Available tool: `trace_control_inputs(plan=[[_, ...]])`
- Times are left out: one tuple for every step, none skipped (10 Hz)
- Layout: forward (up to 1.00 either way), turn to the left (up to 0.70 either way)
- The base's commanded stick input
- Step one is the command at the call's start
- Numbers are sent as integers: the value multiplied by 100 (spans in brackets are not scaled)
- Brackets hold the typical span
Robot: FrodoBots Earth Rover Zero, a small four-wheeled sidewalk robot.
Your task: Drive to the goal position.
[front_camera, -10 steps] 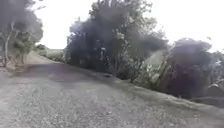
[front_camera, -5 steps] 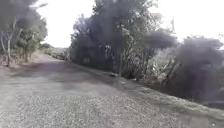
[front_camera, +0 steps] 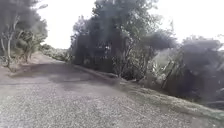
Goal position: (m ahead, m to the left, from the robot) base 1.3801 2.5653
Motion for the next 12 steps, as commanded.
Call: trace_control_inputs(plan=[[70,35],[70,35],[70,35],[70,35],[70,35],[70,35],[70,35],[70,35],[70,35],[70,35],[70,35],[70,35]])
